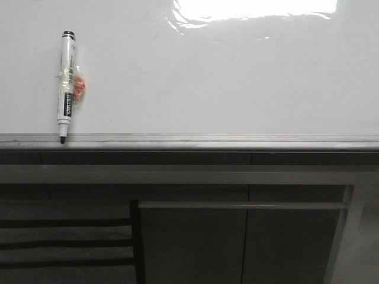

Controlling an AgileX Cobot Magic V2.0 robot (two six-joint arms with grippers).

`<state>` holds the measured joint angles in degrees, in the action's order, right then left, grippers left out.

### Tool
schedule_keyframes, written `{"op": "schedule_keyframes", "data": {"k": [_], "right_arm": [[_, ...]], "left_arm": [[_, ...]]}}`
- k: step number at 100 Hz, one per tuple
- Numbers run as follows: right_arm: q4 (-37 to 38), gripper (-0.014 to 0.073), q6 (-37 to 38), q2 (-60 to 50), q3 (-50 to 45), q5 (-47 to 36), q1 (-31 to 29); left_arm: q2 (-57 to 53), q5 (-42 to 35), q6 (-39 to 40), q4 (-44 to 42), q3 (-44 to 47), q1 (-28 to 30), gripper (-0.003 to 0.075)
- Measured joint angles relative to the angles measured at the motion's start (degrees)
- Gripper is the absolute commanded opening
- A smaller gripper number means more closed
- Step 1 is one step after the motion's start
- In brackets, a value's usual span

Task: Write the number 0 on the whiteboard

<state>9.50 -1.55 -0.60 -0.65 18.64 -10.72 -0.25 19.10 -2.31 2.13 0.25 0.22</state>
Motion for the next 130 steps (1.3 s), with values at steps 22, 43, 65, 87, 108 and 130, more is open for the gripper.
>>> {"op": "schedule_keyframes", "data": {"k": [22,43,65,87,108,130], "right_arm": [[0.00,-0.0069,0.00,0.00,0.00,0.00,0.00],[0.39,-0.0069,0.00,0.00,0.00,0.00,3.07],[0.42,-0.0069,0.00,0.00,0.00,0.00,8.41],[0.75,-0.0069,0.00,0.00,0.00,-0.13,8.66],[1.63,-0.0069,0.00,0.00,0.00,-13.18,8.66],[2.04,-0.0069,0.00,0.00,0.00,-26.76,8.66]], "left_arm": [[0.00,0.00,0.00,0.00,0.00,0.00,-0.0020],[0.00,0.00,0.00,0.00,0.00,0.00,-0.0020],[0.00,0.00,0.00,0.10,0.00,0.00,-0.0020],[0.00,-0.79,0.00,0.43,0.00,0.00,-0.0020],[0.00,-12.36,0.00,4.25,0.00,0.00,-0.0020],[0.00,-24.49,0.00,4.46,0.00,0.00,-0.0020]]}}
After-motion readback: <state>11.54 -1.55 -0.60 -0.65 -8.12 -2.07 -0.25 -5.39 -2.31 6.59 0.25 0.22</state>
